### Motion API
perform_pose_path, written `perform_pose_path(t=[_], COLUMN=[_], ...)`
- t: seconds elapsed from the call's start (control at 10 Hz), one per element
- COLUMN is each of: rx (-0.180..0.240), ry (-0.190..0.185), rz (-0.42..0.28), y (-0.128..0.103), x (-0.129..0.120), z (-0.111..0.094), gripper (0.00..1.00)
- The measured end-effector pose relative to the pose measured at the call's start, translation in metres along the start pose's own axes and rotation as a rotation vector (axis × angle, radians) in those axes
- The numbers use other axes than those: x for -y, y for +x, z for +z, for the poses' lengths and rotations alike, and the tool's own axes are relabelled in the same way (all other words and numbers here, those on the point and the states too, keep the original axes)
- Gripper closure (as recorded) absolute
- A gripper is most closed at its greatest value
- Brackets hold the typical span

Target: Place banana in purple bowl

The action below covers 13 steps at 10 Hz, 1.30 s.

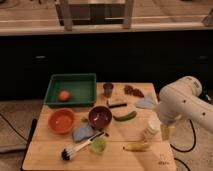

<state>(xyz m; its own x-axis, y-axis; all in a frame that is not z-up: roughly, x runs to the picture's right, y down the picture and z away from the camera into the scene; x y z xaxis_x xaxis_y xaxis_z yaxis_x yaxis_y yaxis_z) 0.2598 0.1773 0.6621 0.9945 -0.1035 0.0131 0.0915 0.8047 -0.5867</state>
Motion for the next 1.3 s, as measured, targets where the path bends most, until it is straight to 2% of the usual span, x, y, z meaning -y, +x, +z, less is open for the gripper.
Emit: perform_pose_path(t=[0.3, 1.3], rx=[0.005, 0.060], ry=[-0.009, -0.027], rz=[-0.030, -0.052], y=[-0.015, -0.032], x=[-0.010, -0.034], z=[0.009, 0.055], gripper=[0.20, 0.20])
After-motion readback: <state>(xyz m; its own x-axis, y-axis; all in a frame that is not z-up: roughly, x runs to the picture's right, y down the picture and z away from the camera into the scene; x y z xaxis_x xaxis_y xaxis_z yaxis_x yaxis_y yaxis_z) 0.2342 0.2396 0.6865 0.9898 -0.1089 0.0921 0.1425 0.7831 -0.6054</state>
